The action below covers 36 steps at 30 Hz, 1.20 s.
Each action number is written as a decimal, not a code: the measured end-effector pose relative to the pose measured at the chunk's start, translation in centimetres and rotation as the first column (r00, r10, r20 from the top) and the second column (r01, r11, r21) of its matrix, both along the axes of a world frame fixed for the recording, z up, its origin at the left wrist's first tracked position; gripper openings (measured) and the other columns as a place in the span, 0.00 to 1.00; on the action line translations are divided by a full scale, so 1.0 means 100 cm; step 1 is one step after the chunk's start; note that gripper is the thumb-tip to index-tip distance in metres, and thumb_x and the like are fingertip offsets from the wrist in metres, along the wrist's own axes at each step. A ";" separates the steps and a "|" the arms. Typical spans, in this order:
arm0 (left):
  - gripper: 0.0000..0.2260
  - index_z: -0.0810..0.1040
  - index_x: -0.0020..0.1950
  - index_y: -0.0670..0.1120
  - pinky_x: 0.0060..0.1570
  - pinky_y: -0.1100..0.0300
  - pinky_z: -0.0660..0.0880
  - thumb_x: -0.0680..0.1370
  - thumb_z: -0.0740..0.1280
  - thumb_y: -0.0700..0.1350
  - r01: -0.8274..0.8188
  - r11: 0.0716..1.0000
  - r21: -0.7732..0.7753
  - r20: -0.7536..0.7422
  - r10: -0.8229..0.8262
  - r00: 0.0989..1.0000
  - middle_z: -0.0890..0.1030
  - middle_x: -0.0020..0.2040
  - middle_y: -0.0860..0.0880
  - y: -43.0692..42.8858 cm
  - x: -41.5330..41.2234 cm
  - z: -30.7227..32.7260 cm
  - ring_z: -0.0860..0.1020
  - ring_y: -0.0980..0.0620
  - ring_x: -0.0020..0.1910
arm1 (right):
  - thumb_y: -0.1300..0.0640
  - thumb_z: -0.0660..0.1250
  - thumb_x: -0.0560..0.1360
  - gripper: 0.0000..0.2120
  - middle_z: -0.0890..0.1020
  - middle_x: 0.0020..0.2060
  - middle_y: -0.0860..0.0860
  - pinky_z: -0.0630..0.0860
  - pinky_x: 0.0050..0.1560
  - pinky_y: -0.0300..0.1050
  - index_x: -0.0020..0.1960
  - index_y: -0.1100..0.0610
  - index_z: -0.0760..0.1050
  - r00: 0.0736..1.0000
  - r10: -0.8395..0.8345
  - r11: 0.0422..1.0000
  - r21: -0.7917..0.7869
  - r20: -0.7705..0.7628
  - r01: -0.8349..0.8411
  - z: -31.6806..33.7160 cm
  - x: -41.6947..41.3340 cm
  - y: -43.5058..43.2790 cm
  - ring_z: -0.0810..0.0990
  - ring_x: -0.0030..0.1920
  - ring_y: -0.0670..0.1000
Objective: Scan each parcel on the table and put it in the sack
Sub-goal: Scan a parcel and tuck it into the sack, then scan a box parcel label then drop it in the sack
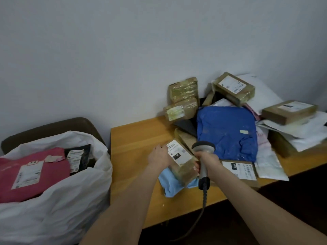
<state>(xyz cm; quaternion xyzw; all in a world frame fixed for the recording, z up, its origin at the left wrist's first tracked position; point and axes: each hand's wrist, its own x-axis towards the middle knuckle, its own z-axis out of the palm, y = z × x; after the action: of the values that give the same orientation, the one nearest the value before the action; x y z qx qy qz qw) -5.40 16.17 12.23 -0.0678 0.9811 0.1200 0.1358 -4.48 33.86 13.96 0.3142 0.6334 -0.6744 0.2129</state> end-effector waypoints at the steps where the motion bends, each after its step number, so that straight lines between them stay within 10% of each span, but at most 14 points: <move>1: 0.21 0.68 0.70 0.45 0.57 0.53 0.71 0.77 0.65 0.46 -0.026 0.998 0.050 0.021 0.025 0.999 0.69 0.66 0.44 0.008 -0.001 -0.004 0.70 0.44 0.64 | 0.59 0.72 0.72 0.12 0.79 0.24 0.57 0.77 0.32 0.47 0.51 0.65 0.74 1.000 -0.001 0.999 0.039 -0.008 0.001 -0.002 -0.002 0.010 0.77 0.26 0.54; 5: 0.15 0.74 0.65 0.43 0.57 0.55 0.73 0.80 0.62 0.47 -0.199 0.939 0.282 0.161 0.158 0.974 0.76 0.63 0.42 0.020 -0.007 -0.024 0.75 0.43 0.61 | 0.63 0.71 0.70 0.12 0.82 0.41 0.64 0.80 0.52 0.60 0.51 0.66 0.73 0.998 0.067 0.983 0.173 -0.014 -0.063 -0.017 -0.015 0.028 0.82 0.42 0.61; 11: 0.13 0.75 0.62 0.45 0.44 0.54 0.77 0.78 0.64 0.45 -0.542 0.644 0.539 0.432 0.341 0.835 0.78 0.46 0.47 0.014 -0.026 -0.057 0.76 0.50 0.40 | 0.64 0.72 0.70 0.11 0.76 0.41 0.56 0.74 0.48 0.51 0.44 0.57 0.70 0.984 0.175 0.957 0.231 0.023 -0.176 -0.042 -0.044 0.020 0.75 0.41 0.53; 19: 0.13 0.74 0.59 0.43 0.48 0.51 0.79 0.76 0.69 0.41 -0.758 0.294 0.583 0.617 0.447 0.648 0.81 0.50 0.43 -0.001 -0.057 -0.067 0.80 0.45 0.46 | 0.65 0.72 0.71 0.13 0.79 0.49 0.58 0.75 0.61 0.59 0.52 0.59 0.72 0.966 0.246 0.961 0.111 0.079 -0.254 -0.060 -0.069 0.000 0.78 0.53 0.58; 29: 0.08 0.76 0.54 0.42 0.36 0.56 0.79 0.77 0.69 0.40 -0.740 0.209 0.639 0.580 0.501 0.642 0.81 0.47 0.45 -0.027 -0.066 -0.043 0.80 0.47 0.42 | 0.67 0.71 0.71 0.15 0.81 0.49 0.58 0.78 0.34 0.47 0.54 0.57 0.72 0.969 0.248 0.966 -0.081 0.009 -0.246 -0.033 -0.084 -0.007 0.82 0.45 0.57; 36: 0.08 0.76 0.57 0.39 0.31 0.57 0.80 0.78 0.63 0.36 -0.662 0.185 0.726 0.476 0.559 0.679 0.81 0.45 0.43 -0.015 -0.064 -0.003 0.81 0.48 0.39 | 0.67 0.73 0.69 0.25 0.80 0.51 0.58 0.79 0.51 0.54 0.64 0.59 0.70 0.937 0.324 0.943 -0.032 -0.132 -0.330 -0.008 -0.077 -0.006 0.81 0.50 0.57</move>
<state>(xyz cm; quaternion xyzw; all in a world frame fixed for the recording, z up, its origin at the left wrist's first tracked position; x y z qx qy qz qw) -11.83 14.72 11.94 -0.3805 0.6598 0.6325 0.1411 -12.21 33.31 13.16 0.1560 0.6704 -0.6648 0.2904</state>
